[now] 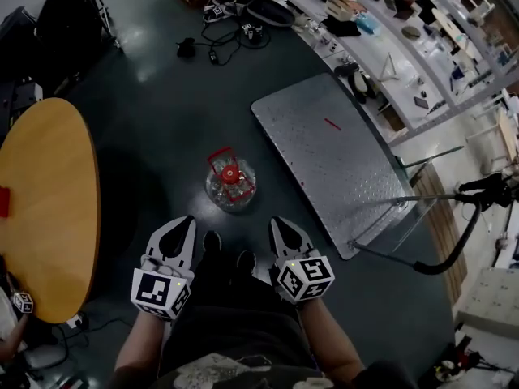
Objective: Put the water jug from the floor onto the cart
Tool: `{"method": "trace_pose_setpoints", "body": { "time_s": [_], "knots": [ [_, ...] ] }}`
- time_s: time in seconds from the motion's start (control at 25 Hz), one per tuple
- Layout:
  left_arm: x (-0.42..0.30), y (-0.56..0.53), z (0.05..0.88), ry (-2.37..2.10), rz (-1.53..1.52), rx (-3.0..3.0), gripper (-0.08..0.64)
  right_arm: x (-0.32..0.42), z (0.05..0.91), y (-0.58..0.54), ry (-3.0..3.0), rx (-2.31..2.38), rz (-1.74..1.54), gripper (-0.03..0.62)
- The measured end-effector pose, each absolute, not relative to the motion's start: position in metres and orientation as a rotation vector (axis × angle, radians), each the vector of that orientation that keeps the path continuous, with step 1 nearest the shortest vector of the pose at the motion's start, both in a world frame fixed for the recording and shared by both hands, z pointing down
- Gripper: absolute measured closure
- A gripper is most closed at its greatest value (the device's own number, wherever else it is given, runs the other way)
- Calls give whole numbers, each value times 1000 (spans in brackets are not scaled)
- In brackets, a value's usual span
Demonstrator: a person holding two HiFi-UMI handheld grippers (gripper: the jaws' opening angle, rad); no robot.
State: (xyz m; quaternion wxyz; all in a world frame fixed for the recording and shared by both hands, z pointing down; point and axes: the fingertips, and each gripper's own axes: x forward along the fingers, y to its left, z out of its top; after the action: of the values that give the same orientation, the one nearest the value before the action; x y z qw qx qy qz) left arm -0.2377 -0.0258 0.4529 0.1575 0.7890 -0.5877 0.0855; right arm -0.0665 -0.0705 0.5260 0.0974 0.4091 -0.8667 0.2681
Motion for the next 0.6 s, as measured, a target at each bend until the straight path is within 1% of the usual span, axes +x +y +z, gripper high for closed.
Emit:
{"method": "trace_pose_setpoints", "body": {
  "time_s": [0.28, 0.6],
  "knots": [
    [-248, -65, 486, -1577, 273, 2271, 558, -81, 557, -97, -2472, 1325, 895, 603],
    [-252, -112, 540, -1442, 334, 2294, 558, -113, 634, -120, -2290, 1365, 1045, 597]
  ]
}}
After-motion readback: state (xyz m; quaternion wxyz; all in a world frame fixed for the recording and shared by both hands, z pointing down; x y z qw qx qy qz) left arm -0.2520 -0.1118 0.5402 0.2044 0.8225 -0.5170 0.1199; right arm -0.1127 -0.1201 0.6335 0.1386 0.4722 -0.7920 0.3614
